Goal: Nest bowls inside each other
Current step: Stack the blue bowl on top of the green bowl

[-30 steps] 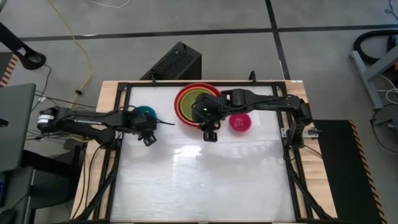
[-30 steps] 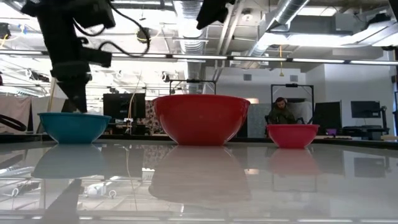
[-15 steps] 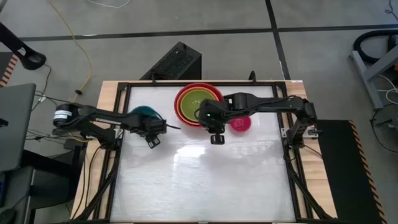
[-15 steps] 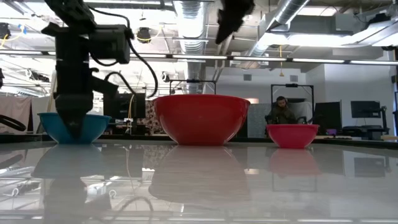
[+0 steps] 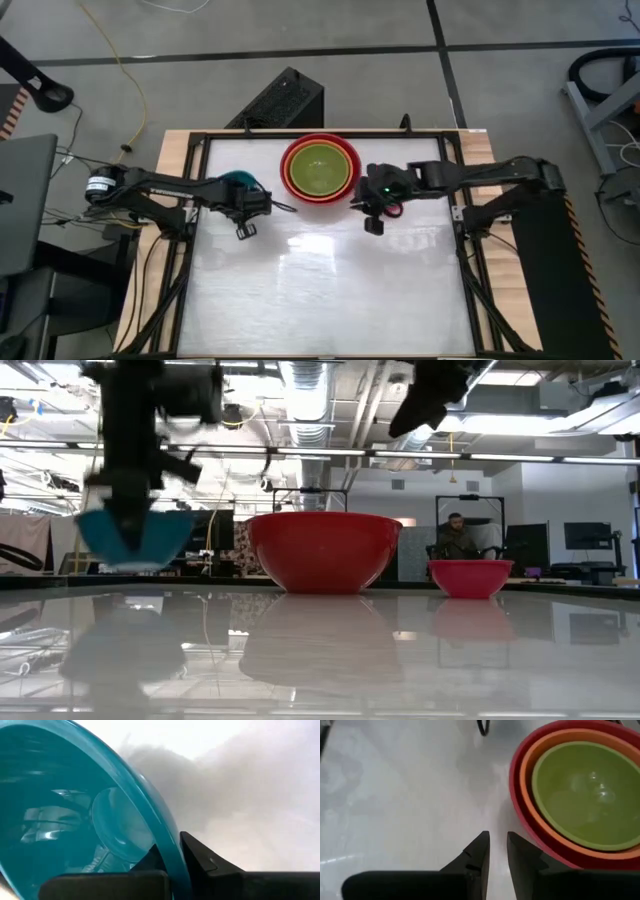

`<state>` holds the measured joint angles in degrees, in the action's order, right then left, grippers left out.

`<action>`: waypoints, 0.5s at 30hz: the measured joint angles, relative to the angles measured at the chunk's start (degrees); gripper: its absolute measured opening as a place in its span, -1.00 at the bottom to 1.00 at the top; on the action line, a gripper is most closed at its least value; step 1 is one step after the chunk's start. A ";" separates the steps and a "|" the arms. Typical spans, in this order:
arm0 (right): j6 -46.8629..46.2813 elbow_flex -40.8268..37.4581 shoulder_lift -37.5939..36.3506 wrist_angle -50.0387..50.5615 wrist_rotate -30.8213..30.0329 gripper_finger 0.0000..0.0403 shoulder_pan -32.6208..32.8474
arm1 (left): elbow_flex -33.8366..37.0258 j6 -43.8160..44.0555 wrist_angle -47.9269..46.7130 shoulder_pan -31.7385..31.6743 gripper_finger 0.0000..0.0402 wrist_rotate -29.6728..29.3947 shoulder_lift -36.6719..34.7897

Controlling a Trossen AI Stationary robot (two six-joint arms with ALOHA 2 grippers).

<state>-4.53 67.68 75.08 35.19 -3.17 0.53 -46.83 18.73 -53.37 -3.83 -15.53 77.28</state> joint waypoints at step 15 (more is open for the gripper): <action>18.89 -3.47 6.06 -15.00 0.40 -0.57 7.86 | -19.49 -21.05 0.44 33.72 -0.98 5.33 -2.06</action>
<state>14.36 64.20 81.14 20.19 -2.77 8.40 -66.32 -2.32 -52.93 29.89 -10.20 75.23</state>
